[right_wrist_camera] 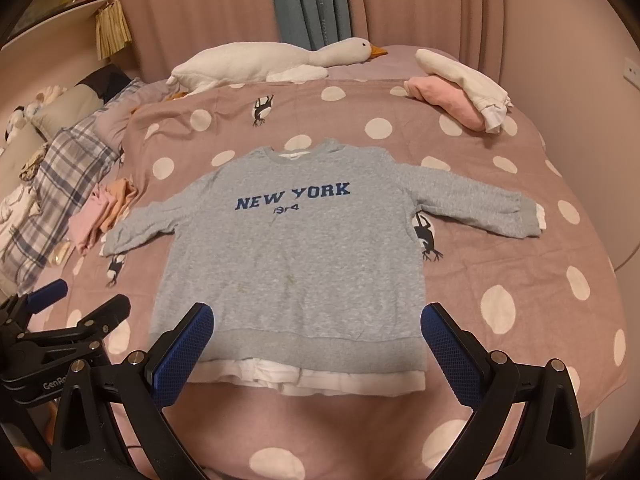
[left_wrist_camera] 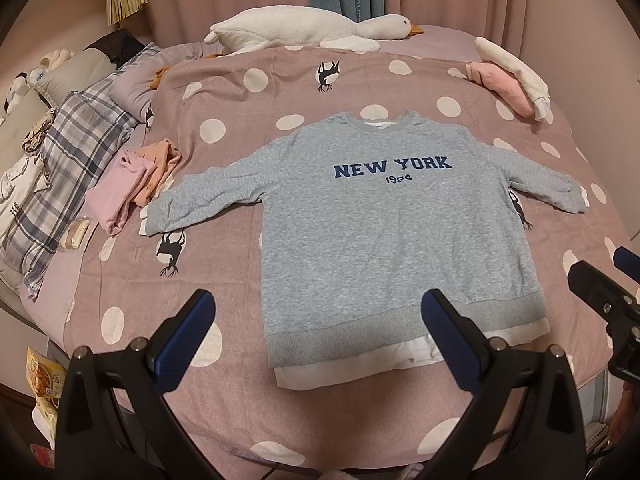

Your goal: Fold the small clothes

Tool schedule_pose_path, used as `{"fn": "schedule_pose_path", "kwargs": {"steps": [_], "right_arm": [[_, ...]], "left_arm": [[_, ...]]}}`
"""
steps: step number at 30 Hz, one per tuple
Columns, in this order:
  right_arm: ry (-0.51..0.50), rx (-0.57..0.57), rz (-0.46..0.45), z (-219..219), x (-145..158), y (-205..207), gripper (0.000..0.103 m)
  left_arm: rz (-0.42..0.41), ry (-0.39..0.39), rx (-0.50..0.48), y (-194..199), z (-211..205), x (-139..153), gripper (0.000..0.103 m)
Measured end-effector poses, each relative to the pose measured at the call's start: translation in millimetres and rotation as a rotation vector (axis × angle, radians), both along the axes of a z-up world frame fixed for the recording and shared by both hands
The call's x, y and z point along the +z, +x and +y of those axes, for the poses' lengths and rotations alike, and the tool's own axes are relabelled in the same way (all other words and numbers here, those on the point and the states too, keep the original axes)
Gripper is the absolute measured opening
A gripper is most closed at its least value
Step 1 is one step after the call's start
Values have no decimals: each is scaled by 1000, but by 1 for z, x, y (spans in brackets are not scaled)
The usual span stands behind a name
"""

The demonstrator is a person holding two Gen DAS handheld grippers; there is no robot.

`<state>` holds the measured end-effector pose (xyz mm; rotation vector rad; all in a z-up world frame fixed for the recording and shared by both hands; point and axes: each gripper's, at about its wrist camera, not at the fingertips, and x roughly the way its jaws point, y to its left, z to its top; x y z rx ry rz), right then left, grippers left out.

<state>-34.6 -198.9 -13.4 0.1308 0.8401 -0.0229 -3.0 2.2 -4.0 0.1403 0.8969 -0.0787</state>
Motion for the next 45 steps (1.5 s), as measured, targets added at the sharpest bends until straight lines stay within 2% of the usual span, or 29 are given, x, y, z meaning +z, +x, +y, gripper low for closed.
{"fn": "schedule_pose_path", "kwargs": {"steps": [35,40,43,45], "right_arm": [[7,0,1,2,-1,1,102],[34,-2,-5,2,-6,0,102],[105,27,-34,-8,-11,0,102],[187,46,-71,-24,-17,-3,102]], "left_arm": [[-4,-2,-4,0,-1,0,103],[4,-67,-17,4,2,-4,103],[19,-145,-29,12,6,-13,103],[39,-200,-54,17,6,-20,103]]}}
